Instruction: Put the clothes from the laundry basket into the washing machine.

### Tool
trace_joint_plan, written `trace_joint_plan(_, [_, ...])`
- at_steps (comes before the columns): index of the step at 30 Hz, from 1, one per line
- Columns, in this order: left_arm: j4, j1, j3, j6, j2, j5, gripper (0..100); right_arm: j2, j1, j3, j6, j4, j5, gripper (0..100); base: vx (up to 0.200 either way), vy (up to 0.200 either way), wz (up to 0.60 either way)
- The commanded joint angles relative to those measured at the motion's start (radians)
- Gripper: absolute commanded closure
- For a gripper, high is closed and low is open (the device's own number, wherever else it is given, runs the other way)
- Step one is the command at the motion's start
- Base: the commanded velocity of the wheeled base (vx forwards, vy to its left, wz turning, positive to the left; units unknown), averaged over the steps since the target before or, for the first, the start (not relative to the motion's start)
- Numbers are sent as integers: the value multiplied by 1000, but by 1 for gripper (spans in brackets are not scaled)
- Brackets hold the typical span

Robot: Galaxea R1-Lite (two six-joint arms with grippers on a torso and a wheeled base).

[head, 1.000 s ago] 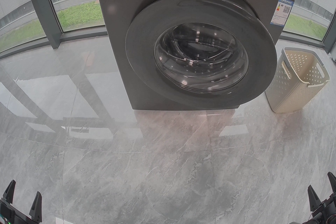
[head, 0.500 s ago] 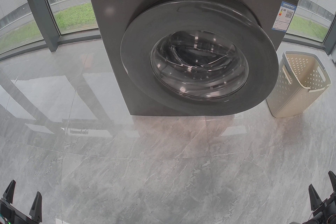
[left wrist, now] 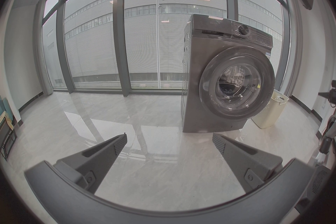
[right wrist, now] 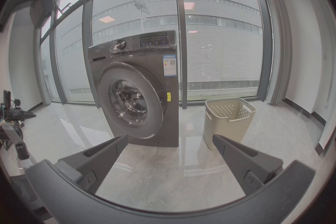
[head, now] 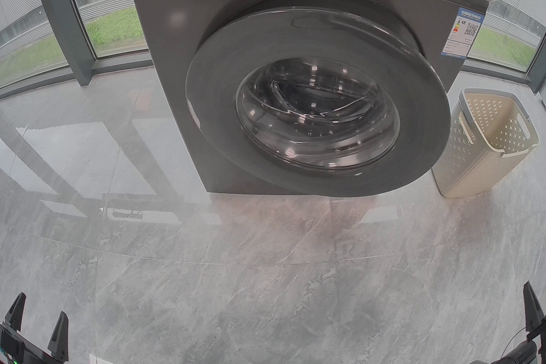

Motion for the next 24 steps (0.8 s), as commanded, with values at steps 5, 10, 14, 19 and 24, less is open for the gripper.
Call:
trace_joint_plan(5, [0,0,18,4,-5,-6,0,412,105,-34,83,14,145,0,0,0,0])
trace_joint_plan(10, [0,0,18,2,-5,-7,0,805,211,-90,173,-201,154,0,0,0,0])
trace_joint_plan(14, [0,0,18,5,-5,-7,0,1018,352,-107,215,-408,142,0,0,0,0])
trace_joint_plan(19, [0,0,18,5,-5,-7,0,1176,442,-139,296,-540,102,0,0,0,0])
trace_joint_plan(24, [0,0,18,4,-5,-7,0,1319,484,-196,368,-682,68,0,0,0,0])
